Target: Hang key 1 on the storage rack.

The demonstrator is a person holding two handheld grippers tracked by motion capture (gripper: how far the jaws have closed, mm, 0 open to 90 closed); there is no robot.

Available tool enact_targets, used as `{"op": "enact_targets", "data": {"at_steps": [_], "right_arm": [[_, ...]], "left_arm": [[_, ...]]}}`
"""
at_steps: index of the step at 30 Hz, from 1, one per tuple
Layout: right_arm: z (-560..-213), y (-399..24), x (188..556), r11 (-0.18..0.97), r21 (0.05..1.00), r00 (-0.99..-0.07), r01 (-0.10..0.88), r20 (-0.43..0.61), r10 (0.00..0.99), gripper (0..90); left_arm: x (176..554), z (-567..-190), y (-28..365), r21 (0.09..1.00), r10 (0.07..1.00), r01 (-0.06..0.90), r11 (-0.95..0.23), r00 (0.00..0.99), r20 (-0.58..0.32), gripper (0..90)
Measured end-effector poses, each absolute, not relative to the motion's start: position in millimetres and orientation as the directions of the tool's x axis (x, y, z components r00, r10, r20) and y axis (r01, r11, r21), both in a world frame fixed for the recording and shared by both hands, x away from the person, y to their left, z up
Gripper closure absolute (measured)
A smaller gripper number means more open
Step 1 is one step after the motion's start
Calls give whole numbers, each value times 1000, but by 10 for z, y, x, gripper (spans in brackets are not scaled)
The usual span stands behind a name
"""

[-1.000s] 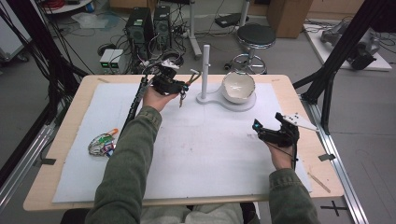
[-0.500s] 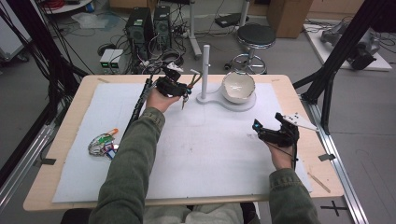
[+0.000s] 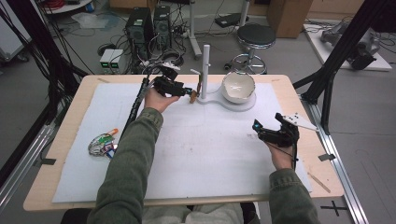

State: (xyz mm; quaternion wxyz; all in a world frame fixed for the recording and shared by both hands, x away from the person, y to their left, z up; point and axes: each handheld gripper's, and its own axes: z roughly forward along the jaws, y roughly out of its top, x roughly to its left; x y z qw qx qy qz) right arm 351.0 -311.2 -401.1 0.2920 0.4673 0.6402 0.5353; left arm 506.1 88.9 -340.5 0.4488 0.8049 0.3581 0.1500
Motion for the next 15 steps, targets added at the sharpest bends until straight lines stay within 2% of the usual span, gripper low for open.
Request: {"op": "enact_targets", "data": {"at_steps": [3, 15], "right_arm": [[-4012, -3115, 3511, -10, 958, -392, 285, 126, 911, 5], [-4013, -3111, 3512, -7, 958, -394, 286, 124, 911, 5]], "left_arm": [[5041, -3409, 922, 842, 715, 433, -321, 694, -84, 323], [4990, -3386, 1004, 848, 748, 448, -284, 657, -97, 88]]}}
